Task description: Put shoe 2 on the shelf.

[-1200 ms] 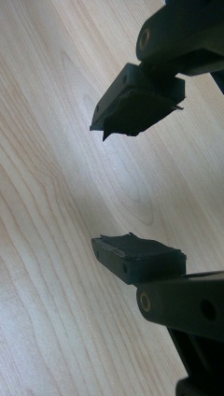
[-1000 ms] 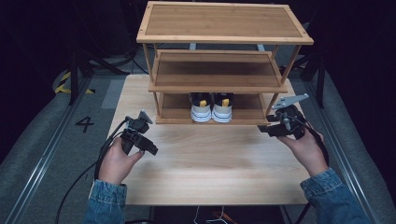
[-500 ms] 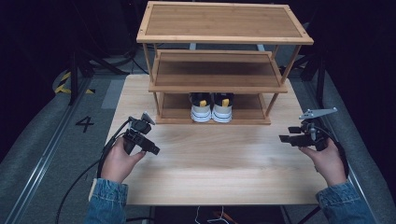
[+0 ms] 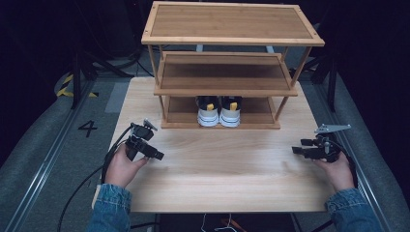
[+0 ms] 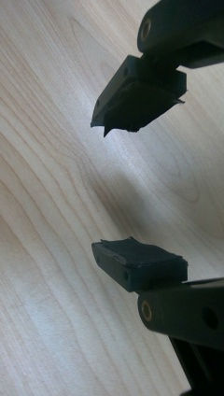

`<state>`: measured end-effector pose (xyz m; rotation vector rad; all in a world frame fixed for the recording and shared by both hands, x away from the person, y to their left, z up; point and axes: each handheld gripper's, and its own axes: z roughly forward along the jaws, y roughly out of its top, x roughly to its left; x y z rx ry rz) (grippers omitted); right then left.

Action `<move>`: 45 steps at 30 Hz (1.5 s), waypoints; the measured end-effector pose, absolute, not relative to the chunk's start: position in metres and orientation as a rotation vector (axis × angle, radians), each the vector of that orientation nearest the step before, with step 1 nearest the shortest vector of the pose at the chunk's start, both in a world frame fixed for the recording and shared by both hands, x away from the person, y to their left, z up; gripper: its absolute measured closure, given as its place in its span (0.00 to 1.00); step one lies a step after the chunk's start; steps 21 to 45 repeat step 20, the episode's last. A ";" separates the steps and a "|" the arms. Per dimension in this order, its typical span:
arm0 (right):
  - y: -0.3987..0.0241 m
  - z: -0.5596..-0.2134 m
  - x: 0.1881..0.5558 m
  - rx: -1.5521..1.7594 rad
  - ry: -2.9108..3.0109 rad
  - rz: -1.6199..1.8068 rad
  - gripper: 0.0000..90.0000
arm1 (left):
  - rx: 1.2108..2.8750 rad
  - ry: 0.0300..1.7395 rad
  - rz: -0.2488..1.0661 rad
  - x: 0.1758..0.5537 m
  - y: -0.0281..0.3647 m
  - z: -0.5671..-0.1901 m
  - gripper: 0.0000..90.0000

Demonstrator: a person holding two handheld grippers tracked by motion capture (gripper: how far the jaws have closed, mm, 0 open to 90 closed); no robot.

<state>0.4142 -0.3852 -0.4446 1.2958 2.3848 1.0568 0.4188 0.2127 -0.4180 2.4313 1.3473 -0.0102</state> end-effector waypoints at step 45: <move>-0.372 -0.465 0.414 1.360 2.300 1.083 0.39 | 2.368 1.318 0.038 0.413 0.225 -0.418 0.36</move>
